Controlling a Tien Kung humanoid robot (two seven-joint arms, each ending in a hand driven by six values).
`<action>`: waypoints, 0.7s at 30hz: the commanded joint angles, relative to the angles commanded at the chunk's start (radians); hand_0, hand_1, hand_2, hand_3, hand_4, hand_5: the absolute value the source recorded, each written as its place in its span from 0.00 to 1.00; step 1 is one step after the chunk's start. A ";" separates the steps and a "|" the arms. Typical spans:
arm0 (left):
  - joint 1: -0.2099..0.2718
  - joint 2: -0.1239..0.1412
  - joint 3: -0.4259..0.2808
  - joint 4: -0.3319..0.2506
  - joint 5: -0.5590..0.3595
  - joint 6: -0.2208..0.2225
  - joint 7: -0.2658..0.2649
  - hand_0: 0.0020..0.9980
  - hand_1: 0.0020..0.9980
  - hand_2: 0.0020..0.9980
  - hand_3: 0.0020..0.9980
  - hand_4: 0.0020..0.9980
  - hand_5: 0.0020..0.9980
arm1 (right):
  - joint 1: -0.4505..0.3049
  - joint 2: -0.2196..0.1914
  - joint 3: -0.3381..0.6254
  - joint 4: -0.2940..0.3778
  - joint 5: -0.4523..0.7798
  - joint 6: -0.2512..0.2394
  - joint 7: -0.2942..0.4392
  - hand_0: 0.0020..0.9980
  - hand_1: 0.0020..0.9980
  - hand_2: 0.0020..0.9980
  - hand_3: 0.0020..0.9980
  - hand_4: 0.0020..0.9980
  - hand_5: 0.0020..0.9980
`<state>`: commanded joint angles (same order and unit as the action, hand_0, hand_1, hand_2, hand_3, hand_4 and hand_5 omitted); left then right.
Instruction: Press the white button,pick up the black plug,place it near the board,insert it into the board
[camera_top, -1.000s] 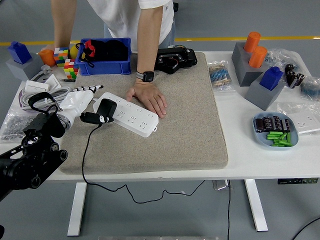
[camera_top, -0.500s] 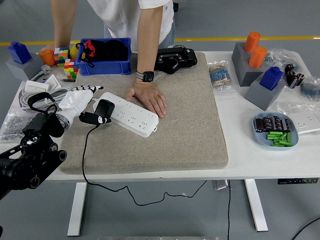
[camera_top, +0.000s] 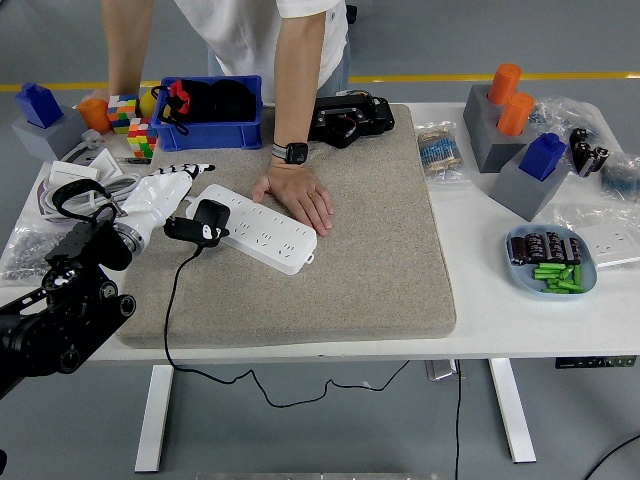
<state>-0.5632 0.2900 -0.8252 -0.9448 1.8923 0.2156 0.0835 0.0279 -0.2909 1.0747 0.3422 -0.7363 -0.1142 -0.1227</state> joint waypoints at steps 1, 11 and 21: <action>0.003 0.002 -0.003 -0.009 -0.007 -0.001 -0.001 0.96 1.00 0.99 1.00 1.00 0.66 | 0.000 0.000 0.000 0.000 0.000 0.000 0.000 0.71 0.62 0.63 0.60 0.63 0.35; 0.110 0.067 -0.053 -0.187 -0.049 0.178 -0.211 0.97 0.97 0.92 0.95 1.00 0.85 | 0.003 0.001 0.006 0.001 -0.003 0.000 0.001 0.71 0.62 0.63 0.60 0.63 0.35; 0.191 0.118 -0.053 -0.188 0.004 0.159 -0.194 0.96 0.95 0.87 0.87 0.94 0.78 | 0.002 -0.002 0.009 0.003 -0.003 0.000 0.004 0.70 0.61 0.62 0.60 0.63 0.35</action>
<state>-0.3723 0.4077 -0.8781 -1.1323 1.8963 0.3746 -0.1102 0.0298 -0.2926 1.0838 0.3448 -0.7395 -0.1138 -0.1192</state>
